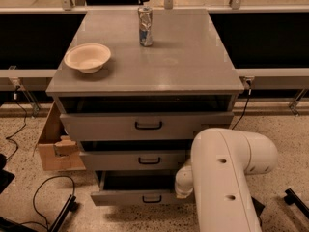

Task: Open bottom drawer

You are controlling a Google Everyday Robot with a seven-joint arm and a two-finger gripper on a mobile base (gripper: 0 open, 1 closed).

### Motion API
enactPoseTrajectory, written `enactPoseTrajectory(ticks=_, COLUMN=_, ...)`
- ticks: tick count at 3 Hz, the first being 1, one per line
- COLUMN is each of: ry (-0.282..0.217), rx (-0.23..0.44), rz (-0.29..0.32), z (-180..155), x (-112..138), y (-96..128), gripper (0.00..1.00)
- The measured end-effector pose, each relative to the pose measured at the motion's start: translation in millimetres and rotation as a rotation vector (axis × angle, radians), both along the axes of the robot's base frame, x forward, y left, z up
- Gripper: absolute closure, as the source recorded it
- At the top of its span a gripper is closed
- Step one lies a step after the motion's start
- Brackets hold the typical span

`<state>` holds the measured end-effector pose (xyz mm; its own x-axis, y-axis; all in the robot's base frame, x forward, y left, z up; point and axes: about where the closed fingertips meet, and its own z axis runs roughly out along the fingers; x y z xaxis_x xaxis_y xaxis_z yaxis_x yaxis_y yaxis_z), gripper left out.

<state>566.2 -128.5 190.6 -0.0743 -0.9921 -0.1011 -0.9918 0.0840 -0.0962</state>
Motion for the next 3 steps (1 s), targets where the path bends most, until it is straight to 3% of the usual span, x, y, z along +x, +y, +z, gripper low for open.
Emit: enactPoseTrajectory(ticks=3, ry=0.006, rx=0.0, rz=0.001, z=-1.9, x=-3.1, y=0.4, gripper=0.0)
